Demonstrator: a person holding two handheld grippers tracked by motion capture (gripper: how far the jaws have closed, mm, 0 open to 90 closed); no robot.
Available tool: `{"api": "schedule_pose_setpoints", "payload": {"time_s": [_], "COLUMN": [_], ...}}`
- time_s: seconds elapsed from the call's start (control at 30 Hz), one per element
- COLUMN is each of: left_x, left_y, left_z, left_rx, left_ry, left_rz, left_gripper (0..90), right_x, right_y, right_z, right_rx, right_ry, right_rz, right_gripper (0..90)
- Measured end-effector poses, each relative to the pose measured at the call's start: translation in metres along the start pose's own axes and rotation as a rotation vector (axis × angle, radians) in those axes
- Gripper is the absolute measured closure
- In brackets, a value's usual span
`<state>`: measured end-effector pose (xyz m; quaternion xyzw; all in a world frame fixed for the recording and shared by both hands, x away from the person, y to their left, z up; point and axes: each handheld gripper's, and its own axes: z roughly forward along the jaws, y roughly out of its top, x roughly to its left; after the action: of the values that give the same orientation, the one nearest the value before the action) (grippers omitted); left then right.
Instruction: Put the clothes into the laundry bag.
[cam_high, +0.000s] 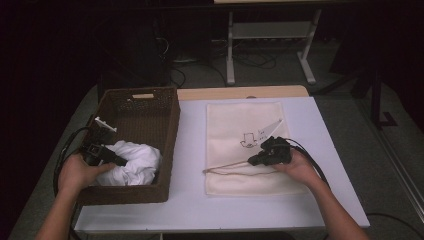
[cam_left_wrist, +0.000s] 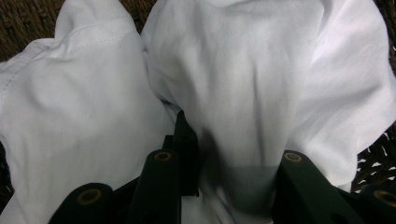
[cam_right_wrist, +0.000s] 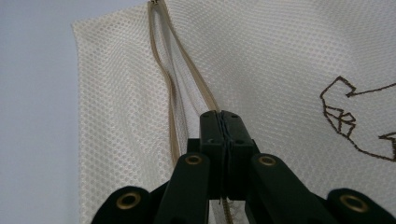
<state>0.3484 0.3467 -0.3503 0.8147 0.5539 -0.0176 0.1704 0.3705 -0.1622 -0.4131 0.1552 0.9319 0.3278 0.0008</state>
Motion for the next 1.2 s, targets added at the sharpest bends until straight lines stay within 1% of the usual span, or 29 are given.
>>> {"api": "schedule_pose_setpoints", "payload": {"time_s": [0.07,0.13,0.23,0.3,0.33,0.4,0.43,0.5,0.57,0.6,0.73,0.8,0.83,0.87,0.9,0.93,1.0,1.1,1.13,1.2], "left_x": [0.001,0.003,0.003,0.003,0.002,0.001,-0.001,-0.002,-0.003,-0.001,0.001,0.002,0.002,0.003,0.005,0.006,0.009,0.011,0.012,0.014], "left_y": [-0.001,-0.002,-0.005,-0.006,-0.006,-0.007,-0.007,-0.007,-0.007,-0.006,-0.003,-0.002,-0.003,-0.003,-0.004,-0.005,-0.005,-0.006,-0.006,-0.007], "left_z": [-0.002,-0.003,-0.003,-0.002,-0.002,-0.001,0.0,0.0,0.001,0.003,0.003,0.001,0.0,-0.001,-0.003,-0.006,-0.012,-0.022,-0.025,-0.033], "left_rx": [-0.008,-0.018,-0.019,-0.015,-0.01,-0.005,-0.005,0.002,0.002,0.01,0.019,0.011,0.003,-0.002,-0.013,-0.019,-0.037,-0.071,-0.087,-0.13], "left_ry": [-0.01,-0.026,-0.044,-0.049,-0.05,-0.044,-0.041,-0.034,-0.033,-0.037,-0.035,-0.035,-0.041,-0.047,-0.058,-0.067,-0.079,-0.113,-0.129,-0.16], "left_rz": [-0.01,-0.03,-0.025,-0.011,0.005,0.024,0.04,0.047,0.041,0.016,0.007,0.002,-0.008,-0.007,-0.016,-0.021,-0.033,-0.052,-0.068,-0.081], "left_gripper": [72.8,73.0,72.5,71.9,71.9,71.1,69.3,69.1,70.6,72.1,74.3,74.5,74.6,74.6,74.7,75.0,75.1,75.2,75.2,75.1], "right_x": [0.001,0.001,0.002,0.002,0.002,0.002,0.001,0.001,0.001,0.001,0.0,-0.001,-0.001,-0.001,-0.002,-0.002,-0.003,-0.004,-0.004,-0.005], "right_y": [0.001,0.001,0.001,0.001,0.001,0.001,0.001,0.0,0.0,0.0,0.0,0.0,0.0,0.0,0.0,0.0,0.001,0.002,0.002,0.001], "right_z": [0.0,-0.001,-0.003,-0.004,-0.004,-0.004,-0.004,-0.003,-0.003,-0.002,0.0,0.0,0.0,-0.001,-0.003,-0.006,-0.007,-0.012,-0.012,-0.013], "right_rx": [0.006,0.005,0.001,-0.001,-0.001,-0.002,-0.005,-0.002,-0.002,-0.001,0.01,0.012,0.014,0.014,0.013,-0.001,-0.004,-0.018,-0.018,-0.024], "right_ry": [-0.005,-0.008,-0.015,-0.017,-0.017,-0.017,-0.017,-0.017,-0.016,-0.016,-0.006,-0.001,0.004,0.008,0.006,0.007,0.009,0.009,0.009,0.013], "right_rz": [-0.003,-0.009,-0.009,-0.008,-0.008,-0.003,-0.002,0.0,0.001,0.003,0.005,0.006,0.012,0.016,0.012,0.018,0.015,0.021,0.021,0.024], "right_gripper": [88.1,88.1,88.0,87.9,87.9,87.7,87.7,87.6,87.6,87.7,87.9,87.9,88.0,87.9,87.9,87.9,87.9,87.9,87.9,88.0]}}
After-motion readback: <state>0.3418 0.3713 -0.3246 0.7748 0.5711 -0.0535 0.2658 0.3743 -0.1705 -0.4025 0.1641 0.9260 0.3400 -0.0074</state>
